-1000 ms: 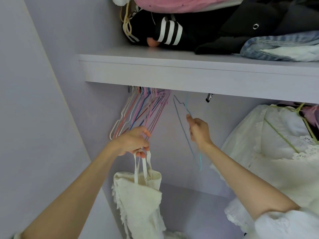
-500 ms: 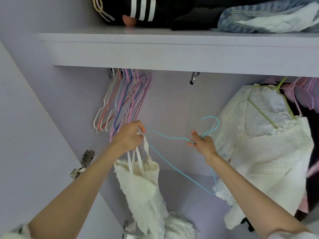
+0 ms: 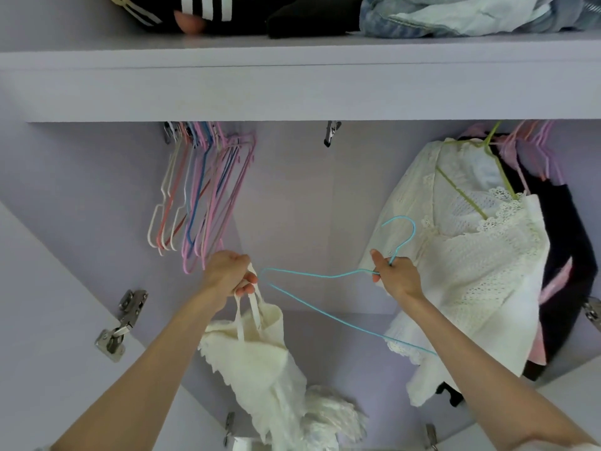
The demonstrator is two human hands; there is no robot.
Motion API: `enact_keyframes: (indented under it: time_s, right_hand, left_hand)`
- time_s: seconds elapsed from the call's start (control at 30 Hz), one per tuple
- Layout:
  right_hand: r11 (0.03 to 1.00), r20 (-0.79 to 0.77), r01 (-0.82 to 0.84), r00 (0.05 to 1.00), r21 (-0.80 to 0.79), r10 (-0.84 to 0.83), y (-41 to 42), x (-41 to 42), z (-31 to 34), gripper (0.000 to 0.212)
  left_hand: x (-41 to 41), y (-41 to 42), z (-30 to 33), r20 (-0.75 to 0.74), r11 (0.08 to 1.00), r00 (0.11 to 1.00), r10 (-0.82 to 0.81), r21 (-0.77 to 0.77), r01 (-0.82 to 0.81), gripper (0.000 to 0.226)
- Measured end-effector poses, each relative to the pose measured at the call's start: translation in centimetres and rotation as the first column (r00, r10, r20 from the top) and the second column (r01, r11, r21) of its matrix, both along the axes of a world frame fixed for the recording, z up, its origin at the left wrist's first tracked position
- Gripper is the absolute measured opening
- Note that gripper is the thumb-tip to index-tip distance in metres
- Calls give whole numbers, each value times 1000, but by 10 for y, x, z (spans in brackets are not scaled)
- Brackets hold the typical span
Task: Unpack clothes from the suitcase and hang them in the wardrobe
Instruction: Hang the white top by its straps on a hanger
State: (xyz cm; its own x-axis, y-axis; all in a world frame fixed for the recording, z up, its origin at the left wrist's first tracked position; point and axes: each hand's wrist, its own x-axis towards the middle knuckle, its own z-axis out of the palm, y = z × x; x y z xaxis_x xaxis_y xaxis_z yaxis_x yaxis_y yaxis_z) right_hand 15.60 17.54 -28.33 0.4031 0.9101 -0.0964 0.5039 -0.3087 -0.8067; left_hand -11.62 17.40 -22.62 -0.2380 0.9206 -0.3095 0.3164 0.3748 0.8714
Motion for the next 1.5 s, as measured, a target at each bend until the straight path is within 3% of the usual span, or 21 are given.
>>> enact_keyframes:
  time_s: [0.13,0.23,0.33,0.43,0.53,0.7,0.83,0.93,1.0,1.13,1.23,1.37,1.5]
  right_hand:
    - [995,-35,-87,995,40,89,-1,-18,6,54]
    - [983,-116,-160,979,92,170,0,-45,15,50]
    - [970,-216,-153,957,191,193,3,-71,27,51]
    - [961,-346,-103,919,256,191,8,-82,34,42]
    - [952,-362,-103,909,287,207,10,-81,39,38]
    - [941,-266,-155,934,301,239,9,-70,40,35]
    - [907,-3,-138,988,399,152,-3,-60,30,39]
    - [910,-75,-347,925,227,372,-16,-60,18,34]
    - [856,-108,-508,849,100,517,-22,-67,8,17]
    - [847,-18,-527,848,70,530,-24,-89,4,33]
    - [882,-186,-468,863,57,470,-19,-92,13,35]
    - [890,-486,-436,753,137,443,-15,-73,17,32]
    - [971,-691,-223,689,85,218,-14,-39,16,26]
  left_hand:
    - [23,3,4,-32,996,996,-79,50,80,13]
    - [41,2,6,-194,968,959,-208,102,231,14]
    - [59,-3,14,-419,910,862,-285,163,380,11]
    - [64,-3,19,-457,870,824,-334,188,457,8]
    - [64,2,21,-485,824,790,-375,216,523,16]
    - [68,14,21,-438,828,814,-383,229,512,15]
    - [71,24,14,-193,909,928,-320,214,358,12]
    - [73,27,13,46,955,969,-242,187,229,8]
    - [80,28,15,123,964,968,-218,183,194,11]
    - [87,31,19,193,973,968,-160,198,121,18]
    - [84,33,22,213,973,966,-149,204,105,17]
    - [69,29,27,201,979,969,-143,174,109,11]
    - [48,27,15,196,994,979,-60,103,40,13]
